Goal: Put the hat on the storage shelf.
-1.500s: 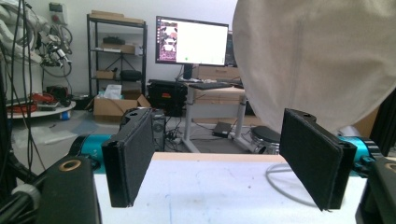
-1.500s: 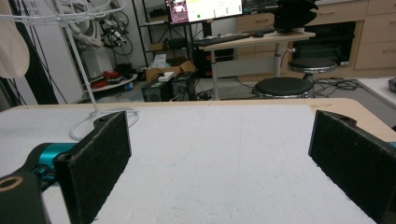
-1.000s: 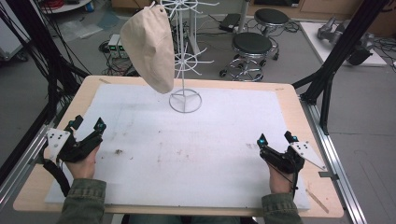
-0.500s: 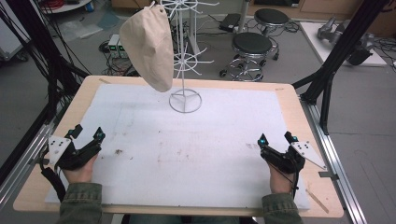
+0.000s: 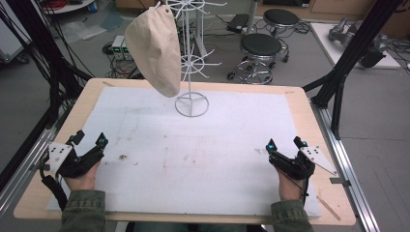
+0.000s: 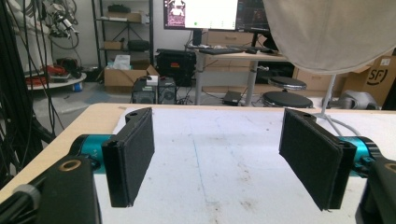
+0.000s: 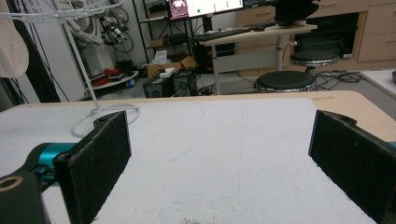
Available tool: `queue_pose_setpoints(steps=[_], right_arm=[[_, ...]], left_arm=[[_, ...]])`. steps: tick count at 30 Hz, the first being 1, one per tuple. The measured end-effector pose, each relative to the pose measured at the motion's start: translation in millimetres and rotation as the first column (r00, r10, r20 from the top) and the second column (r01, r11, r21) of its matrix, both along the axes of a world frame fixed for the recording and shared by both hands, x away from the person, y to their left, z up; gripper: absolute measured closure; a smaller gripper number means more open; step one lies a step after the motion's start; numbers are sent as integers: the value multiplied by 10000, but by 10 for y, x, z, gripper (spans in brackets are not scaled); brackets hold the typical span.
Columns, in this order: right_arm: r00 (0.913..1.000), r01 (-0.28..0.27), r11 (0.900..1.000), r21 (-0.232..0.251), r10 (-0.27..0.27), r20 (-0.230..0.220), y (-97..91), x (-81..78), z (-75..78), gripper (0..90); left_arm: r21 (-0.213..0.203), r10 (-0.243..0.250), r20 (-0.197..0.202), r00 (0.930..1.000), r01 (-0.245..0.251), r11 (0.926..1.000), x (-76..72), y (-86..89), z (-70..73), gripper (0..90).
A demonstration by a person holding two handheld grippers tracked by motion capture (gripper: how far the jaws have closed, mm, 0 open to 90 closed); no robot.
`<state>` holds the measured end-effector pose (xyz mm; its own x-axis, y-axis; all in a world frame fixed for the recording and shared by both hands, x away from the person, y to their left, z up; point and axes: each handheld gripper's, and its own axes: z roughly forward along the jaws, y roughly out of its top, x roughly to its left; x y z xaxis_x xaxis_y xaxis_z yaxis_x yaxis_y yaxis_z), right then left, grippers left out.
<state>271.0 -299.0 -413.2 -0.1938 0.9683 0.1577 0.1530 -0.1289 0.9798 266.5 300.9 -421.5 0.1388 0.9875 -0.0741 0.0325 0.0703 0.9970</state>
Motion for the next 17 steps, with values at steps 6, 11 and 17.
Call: queue_pose_setpoints(steps=[6, 11, 17], right_arm=[[10000, -26, 10000, 3, 26, -49, -5, 3, -3, 48], [10000, -51, 10000, 57, 51, -64, -6, 5, -4, 48], [9999, -75, 9999, 68, 76, -71, -12, 11, -6, 48]], left_arm=[[-50, -1, 11, 10000, 1, 10000, 1, 1, -4, 266], [248, -125, -105, 9999, 128, 9996, 12, -27, -10, 264], [350, -216, -48, 9998, 218, 9992, 20, -55, -3, 264]])
